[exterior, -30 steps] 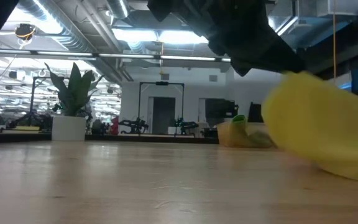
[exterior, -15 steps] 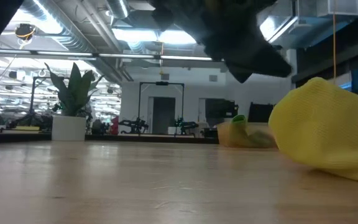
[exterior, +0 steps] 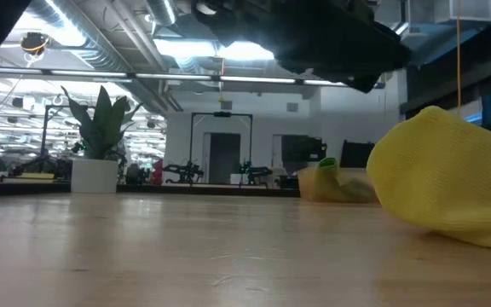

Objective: Roll microfiber towels into tight, uniform cylinder then place into a basket
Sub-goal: Fold the yellow towel

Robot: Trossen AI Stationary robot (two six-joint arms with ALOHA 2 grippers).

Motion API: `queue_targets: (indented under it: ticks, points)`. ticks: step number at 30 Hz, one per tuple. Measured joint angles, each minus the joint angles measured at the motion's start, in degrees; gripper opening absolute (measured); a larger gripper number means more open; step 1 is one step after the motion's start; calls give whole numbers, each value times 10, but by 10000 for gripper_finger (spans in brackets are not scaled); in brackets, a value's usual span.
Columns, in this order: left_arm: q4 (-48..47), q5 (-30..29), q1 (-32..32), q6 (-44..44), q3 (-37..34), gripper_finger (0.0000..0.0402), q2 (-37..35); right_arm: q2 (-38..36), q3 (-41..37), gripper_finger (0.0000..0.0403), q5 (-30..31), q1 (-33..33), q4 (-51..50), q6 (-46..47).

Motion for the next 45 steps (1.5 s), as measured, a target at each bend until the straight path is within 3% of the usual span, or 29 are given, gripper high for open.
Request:
queue_targets:
  ticks: [4, 13, 21, 29, 36, 45]
  points:
    - [12, -84, 4, 1, 0, 0, 0, 0, 0, 12, 0, 0, 2, 0]
    - [14, -93, -13, 15, 1, 0, 20, 0, 0, 12, 3, -1, 7, 0]
    - [42, -198, -21, 16, 0, 0, 21, 0, -1, 12, 5, -1, 12, -4]
    - [71, -197, 0, 15, 0, 0, 21, 0, -1, 12, 5, -2, 12, -15]
    - [96, -183, 0, 15, 0, 0, 67, 0, -1, 12, 6, -2, 16, -20]
    - [122, -213, 9, -3, 0, 0, 83, 0, -1, 12, 6, -2, 19, -47]
